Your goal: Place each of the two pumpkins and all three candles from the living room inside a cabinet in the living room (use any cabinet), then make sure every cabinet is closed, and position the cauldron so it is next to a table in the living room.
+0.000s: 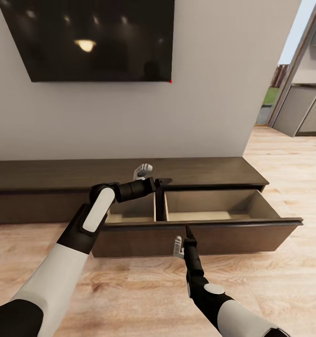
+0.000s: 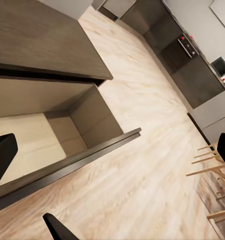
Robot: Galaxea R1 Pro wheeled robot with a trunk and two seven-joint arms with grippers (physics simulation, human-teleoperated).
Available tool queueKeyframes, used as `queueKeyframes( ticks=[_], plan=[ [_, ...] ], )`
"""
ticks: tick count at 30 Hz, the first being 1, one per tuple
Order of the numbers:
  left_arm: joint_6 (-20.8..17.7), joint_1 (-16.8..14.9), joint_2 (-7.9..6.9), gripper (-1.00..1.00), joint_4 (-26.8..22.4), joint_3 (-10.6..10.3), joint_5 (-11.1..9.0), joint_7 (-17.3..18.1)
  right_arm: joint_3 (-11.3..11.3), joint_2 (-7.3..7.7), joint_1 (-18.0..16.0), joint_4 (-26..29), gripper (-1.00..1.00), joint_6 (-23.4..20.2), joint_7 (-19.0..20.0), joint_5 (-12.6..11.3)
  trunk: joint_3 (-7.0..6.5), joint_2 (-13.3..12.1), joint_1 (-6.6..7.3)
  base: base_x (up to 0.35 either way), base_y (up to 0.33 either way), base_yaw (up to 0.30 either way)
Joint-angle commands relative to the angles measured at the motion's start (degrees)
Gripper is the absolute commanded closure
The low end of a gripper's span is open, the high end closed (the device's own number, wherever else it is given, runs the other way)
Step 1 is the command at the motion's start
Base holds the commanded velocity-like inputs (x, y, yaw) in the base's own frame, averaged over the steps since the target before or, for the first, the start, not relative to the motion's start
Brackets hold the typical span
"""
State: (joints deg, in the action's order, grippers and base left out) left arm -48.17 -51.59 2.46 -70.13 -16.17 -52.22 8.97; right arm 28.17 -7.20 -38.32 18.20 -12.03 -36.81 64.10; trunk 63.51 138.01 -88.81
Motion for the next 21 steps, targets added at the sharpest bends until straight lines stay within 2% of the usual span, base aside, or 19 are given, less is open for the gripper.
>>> queueKeyframes(
  ticks=[1,7,15,19,21],
  plan=[
    [-0.01,0.0,0.0,-1.0,0.03,0.0,0.02,0.0,0.0,0.0,0.0,0.0,-1.0,0.01,0.01,-0.02,-0.18,-0.42,0.22,0.0,0.0,0.0],
    [-0.16,-0.08,-0.24,-1.0,-0.09,0.36,0.35,-0.28,0.31,-0.06,0.0,-0.69,-1.0,0.13,-0.02,0.37,-1.26,-2.82,1.54,-0.039,0.0,0.0],
    [-0.3,-0.13,-0.35,-1.0,0.05,0.42,0.21,-0.11,0.31,-0.56,0.06,-0.98,-1.0,0.09,0.06,0.4,-2.7,-6.03,3.3,-0.303,0.0,0.0],
    [-0.22,-0.23,0.51,-1.0,1.32,0.25,-0.01,-0.16,0.23,-0.84,0.19,-1.02,-1.0,0.15,0.0,-0.07,-3.42,-7.64,4.18,-0.197,0.0,0.0],
    [-0.47,-0.25,0.71,-1.0,1.32,0.37,-0.02,-0.27,0.12,-0.76,0.43,-1.03,-1.0,0.7,-0.06,-1.15,-3.77,-8.44,4.62,-0.037,0.0,0.0]
  ],
)
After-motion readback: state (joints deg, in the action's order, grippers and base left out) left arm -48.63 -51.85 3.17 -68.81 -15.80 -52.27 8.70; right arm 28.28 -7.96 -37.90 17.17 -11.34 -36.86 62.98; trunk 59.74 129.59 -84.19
